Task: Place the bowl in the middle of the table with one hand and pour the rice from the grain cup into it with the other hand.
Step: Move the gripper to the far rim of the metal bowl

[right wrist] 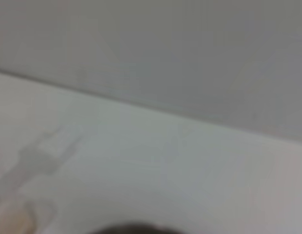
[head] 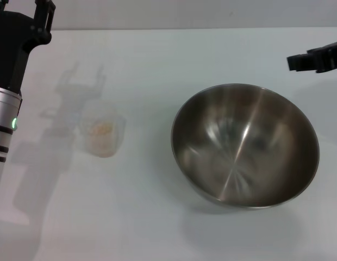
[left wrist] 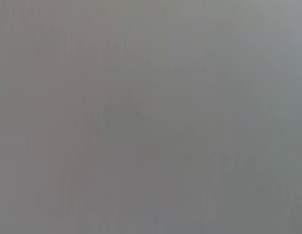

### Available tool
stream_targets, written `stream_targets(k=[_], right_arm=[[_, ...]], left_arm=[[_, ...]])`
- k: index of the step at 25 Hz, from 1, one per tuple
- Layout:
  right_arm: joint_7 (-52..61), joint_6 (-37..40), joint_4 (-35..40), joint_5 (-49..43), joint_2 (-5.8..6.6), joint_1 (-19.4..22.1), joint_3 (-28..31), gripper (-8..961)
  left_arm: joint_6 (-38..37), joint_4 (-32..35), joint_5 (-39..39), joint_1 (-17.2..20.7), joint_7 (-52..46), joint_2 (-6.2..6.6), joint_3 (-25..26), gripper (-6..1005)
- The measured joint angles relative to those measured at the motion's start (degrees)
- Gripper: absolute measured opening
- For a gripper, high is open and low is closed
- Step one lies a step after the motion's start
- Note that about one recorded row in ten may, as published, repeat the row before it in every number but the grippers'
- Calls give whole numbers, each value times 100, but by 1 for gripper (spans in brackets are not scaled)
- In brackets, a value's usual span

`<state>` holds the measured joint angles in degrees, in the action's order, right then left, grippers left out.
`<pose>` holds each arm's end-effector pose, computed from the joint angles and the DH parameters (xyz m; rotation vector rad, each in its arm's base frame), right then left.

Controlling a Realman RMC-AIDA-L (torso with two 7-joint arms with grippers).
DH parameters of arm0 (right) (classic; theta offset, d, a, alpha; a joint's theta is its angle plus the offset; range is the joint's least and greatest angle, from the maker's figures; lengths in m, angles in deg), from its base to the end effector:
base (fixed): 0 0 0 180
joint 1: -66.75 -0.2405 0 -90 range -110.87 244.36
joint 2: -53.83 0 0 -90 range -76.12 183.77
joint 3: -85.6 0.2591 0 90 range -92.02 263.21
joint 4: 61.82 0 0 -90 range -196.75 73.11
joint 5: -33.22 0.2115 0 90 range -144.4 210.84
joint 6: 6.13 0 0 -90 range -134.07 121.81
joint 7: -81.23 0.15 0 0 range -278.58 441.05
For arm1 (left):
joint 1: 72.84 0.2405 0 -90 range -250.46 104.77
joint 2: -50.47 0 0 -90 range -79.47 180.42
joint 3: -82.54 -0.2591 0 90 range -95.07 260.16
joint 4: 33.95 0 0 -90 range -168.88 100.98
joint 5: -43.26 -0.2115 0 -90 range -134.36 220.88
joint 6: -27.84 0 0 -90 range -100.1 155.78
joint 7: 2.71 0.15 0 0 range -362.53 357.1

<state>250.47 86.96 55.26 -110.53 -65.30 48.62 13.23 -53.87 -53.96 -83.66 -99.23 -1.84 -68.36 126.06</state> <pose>0.1432 0.3119 0.0958 -2.1926 1.0878 0.0529 -0.2471 0.3444 -0.0077 -1.5107 -0.2218 -0.9989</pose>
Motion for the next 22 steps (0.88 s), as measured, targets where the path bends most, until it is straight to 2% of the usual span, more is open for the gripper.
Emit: stream_targets(k=[1, 4, 7, 13, 18, 22], right_arm=[[-2, 311, -96, -79, 9, -162, 235, 434], [-34, 474, -252, -228, 24, -307, 431, 435], [-170, 818, -650, -316, 108, -581, 708, 437], [-478, 981, -1269, -442, 148, -750, 782, 440], [-681, 911, -1625, -723, 104, -799, 809, 638], [-835, 741, -2020, -731, 78, -838, 816, 633]], left_arm=[[-27, 10, 0, 4, 0, -3, -1, 575], [-33, 14, 2, 4, 0, -6, -1, 575], [-66, 15, 0, 1, 0, -2, -1, 575], [-72, 51, 0, -20, 0, -4, -1, 575], [-57, 58, 0, -23, -3, -8, -1, 575], [-36, 60, 0, -22, -5, -8, -1, 575]])
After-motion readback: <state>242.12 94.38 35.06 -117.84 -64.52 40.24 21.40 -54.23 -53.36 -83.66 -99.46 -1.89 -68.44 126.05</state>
